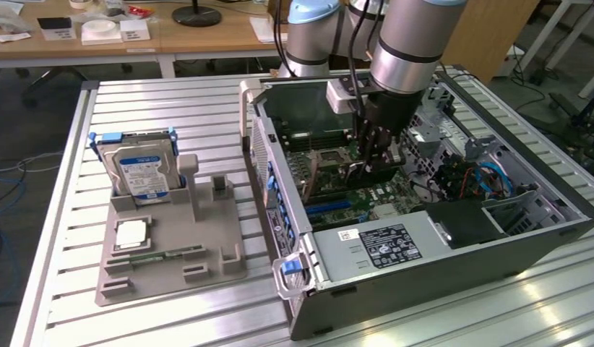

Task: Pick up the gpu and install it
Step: 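Insert the gpu into the slot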

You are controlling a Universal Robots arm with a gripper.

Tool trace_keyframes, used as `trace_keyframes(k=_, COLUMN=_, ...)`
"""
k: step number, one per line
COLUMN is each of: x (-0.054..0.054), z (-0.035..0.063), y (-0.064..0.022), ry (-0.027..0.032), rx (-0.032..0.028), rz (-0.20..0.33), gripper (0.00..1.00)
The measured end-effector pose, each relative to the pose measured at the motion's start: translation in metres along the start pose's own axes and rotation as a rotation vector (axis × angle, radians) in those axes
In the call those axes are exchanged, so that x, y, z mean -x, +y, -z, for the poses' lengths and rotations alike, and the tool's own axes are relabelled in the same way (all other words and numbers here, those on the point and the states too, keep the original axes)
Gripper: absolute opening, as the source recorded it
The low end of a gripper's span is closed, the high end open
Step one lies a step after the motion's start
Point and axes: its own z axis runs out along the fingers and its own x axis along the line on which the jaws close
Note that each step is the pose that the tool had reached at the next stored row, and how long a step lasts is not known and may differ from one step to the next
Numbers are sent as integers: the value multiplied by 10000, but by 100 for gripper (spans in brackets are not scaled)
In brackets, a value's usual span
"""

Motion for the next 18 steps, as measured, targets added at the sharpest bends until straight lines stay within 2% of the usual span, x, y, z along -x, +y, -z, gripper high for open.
trace_keyframes(k=18, x=-1, z=0, y=29, ry=0, rx=-2, rz=-1, gripper=27)
